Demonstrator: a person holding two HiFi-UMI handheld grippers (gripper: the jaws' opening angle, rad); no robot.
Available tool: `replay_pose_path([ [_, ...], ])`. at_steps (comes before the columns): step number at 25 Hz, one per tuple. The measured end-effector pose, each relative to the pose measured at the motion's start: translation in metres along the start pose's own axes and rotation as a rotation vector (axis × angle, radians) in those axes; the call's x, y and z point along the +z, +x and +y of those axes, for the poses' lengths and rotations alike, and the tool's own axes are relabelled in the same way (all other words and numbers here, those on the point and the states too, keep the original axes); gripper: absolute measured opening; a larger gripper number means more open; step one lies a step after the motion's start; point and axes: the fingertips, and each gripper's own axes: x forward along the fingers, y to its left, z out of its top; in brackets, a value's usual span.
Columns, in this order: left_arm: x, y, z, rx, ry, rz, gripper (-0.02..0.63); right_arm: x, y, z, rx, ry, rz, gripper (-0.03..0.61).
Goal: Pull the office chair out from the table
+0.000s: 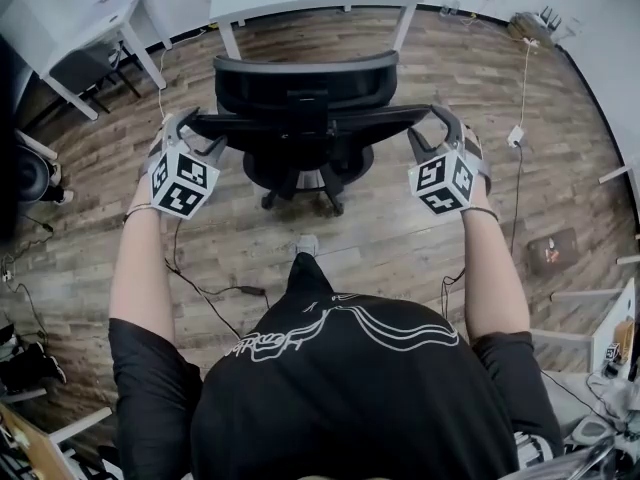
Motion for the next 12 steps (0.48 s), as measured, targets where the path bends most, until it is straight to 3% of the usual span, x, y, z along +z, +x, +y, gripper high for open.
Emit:
replay_pose_path([
  [2,0.009,-0.028,-0.003,0.012,-0.13,-0.076,0.287,0.009,-0.026,0.005,0.056,0.142,-0.059,0.256],
  [3,0.019,-0.044,-0.006,0.002,-0.239,-0.138,0.287,0.016,-0.041,0.009,0.102,0.221,-0.089,0.255],
  [6,0.059,-0.095,-0.026,-0.131,-0.661,-0.372,0.287,0.042,-0.086,0.031,0.3,0.465,-0.19,0.255],
  [7,0.074,-0.112,-0.035,-0.186,-0.766,-0.442,0.287,0.053,-0.102,0.037,0.363,0.536,-0.235,0.255],
  [9,0.104,-0.141,-0.055,-0.275,-0.869,-0.545,0.285,0.074,-0.136,0.046,0.459,0.632,-0.333,0.255],
  [12,0.145,-0.18,-0.082,-0.373,-0.883,-0.652,0.276,0.103,-0.183,0.053,0.531,0.699,-0.477,0.254],
])
